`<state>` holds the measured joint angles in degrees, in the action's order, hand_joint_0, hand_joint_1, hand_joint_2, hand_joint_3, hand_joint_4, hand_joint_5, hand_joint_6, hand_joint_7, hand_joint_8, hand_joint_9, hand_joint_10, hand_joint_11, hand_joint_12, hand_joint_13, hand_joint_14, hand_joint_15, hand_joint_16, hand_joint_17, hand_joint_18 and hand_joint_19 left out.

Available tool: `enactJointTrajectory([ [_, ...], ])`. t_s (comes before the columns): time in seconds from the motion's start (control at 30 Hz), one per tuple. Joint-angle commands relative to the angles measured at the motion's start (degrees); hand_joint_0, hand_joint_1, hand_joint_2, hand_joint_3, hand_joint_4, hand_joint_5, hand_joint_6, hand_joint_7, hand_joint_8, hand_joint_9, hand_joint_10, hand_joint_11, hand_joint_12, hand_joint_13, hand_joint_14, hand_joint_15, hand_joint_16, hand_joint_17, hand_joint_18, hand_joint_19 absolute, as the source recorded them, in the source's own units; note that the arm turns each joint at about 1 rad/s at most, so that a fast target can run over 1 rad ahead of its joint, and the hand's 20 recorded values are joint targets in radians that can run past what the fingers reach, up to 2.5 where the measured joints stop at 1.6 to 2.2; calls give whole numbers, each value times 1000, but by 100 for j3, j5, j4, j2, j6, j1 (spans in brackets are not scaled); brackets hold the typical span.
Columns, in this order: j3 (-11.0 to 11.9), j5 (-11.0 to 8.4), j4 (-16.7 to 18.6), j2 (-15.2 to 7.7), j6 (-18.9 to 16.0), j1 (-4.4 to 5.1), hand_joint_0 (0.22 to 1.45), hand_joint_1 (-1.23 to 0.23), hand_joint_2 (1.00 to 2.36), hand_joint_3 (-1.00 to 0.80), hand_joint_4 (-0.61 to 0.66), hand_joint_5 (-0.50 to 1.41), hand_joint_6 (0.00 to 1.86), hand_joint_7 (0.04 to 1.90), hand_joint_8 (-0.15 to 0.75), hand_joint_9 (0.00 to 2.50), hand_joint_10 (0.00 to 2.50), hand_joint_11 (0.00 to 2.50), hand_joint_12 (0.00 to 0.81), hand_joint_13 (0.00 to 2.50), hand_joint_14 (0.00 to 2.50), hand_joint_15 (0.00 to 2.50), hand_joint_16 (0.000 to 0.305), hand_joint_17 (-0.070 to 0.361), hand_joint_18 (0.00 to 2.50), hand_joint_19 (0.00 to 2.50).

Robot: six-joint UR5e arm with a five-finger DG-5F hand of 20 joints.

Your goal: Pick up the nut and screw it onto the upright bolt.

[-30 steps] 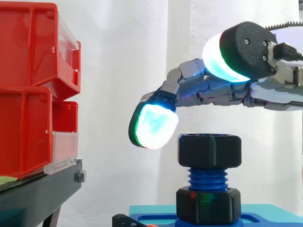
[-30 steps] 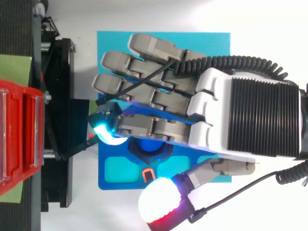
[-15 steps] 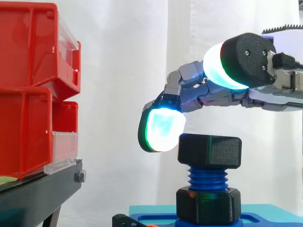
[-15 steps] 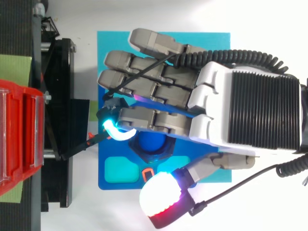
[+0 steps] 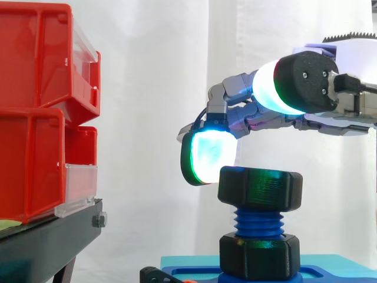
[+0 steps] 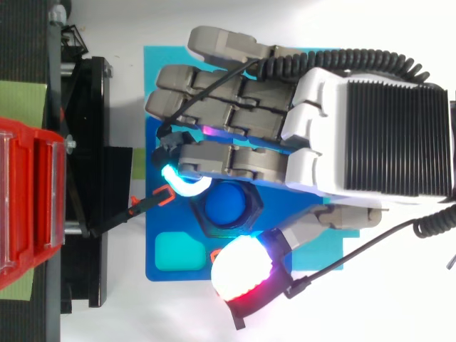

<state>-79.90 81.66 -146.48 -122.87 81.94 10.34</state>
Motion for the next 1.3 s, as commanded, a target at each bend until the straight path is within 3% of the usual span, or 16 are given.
enactJointTrajectory([
  [0.0,1,78,6,0,6,-49,520,-183,1000,-500,259,-21,503,1293,236,542,0,0,232,477,0,0,22,49,180,0],
  [0.1,1,114,6,0,6,-67,526,-201,1000,-500,257,-2,502,1349,237,619,0,0,213,530,0,0,19,42,262,0],
  [0.23,1,149,-29,-9,6,-84,546,-250,1000,-500,115,48,508,1541,236,868,0,0,151,753,0,0,12,27,498,0],
  [0.37,1,158,-29,-9,6,-93,551,-263,1000,-500,111,44,551,1483,234,962,0,0,132,840,0,0,9,21,635,64],
  [0.67,-8,158,6,-9,6,-93,554,-265,1000,-500,108,49,549,1469,234,1042,0,0,127,906,0,0,9,19,682,93],
  [0.83,1,158,-29,-9,6,-119,556,-279,1000,-500,92,55,579,1376,232,1283,0,0,103,1018,0,0,7,15,784,149],
  [0.93,1,166,-100,0,6,-190,562,-313,1000,-500,80,56,635,1245,216,1512,4,99,83,1158,0,0,3,8,906,208],
  [0.97,1,281,-188,-9,6,-278,563,-321,1000,-500,71,56,648,1213,210,1553,5,124,76,1190,0,0,2,5,941,228],
  [1.27,1,439,-267,0,6,-427,567,-330,1000,-498,78,57,679,1099,201,1748,13,293,87,1322,1,41,0,1,1028,287],
])
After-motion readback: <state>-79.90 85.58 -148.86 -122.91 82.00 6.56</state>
